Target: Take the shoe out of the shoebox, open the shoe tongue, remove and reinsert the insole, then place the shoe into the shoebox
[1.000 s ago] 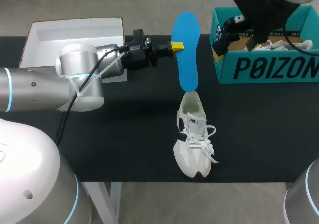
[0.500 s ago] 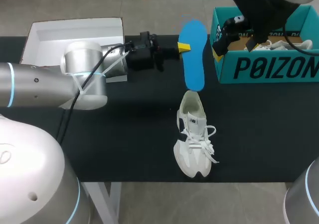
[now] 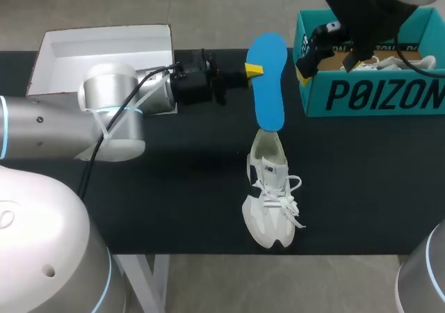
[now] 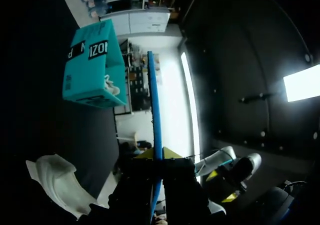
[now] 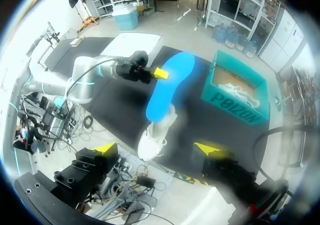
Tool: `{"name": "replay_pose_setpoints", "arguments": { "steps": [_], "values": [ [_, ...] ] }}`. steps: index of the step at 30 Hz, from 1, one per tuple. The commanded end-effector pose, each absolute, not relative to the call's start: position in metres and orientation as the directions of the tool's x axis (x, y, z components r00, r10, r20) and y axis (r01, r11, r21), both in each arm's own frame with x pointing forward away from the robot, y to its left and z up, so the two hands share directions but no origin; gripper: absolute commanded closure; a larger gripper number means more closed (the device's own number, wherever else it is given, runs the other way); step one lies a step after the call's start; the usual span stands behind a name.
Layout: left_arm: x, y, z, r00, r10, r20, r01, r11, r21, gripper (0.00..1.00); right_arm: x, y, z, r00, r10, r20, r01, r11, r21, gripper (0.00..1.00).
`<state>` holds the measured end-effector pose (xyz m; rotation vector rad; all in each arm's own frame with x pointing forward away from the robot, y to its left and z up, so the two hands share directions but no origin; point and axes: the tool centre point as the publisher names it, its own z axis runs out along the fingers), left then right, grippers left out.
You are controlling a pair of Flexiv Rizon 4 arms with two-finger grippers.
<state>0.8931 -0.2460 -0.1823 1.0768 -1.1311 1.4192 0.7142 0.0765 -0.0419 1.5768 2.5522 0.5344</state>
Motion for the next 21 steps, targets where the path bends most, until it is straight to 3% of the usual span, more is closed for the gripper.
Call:
{"name": "replay_pose_setpoints", "arguments": {
  "steps": [1,15,21],
  "values": [
    [0.889,-0.246,-0.181,-0.12,0.16,0.98,-0.99,-0.09,-0.107,1.0,0.716,0.078,-0.042,-0.461,0.882,0.102,0.849,0.405,0.338,0.0],
    [0.889,-0.246,-0.181,-0.12,0.16,0.98,-0.99,-0.09,-0.107,1.0,0.699,0.119,-0.041,-0.449,0.893,-0.005,0.848,0.428,0.314,0.0],
    [0.889,-0.246,-0.181,-0.12,0.16,0.98,-0.99,-0.09,-0.107,1.0,0.696,0.126,-0.041,-0.395,0.918,0.01,0.861,0.367,0.351,0.0]
  ]
}}
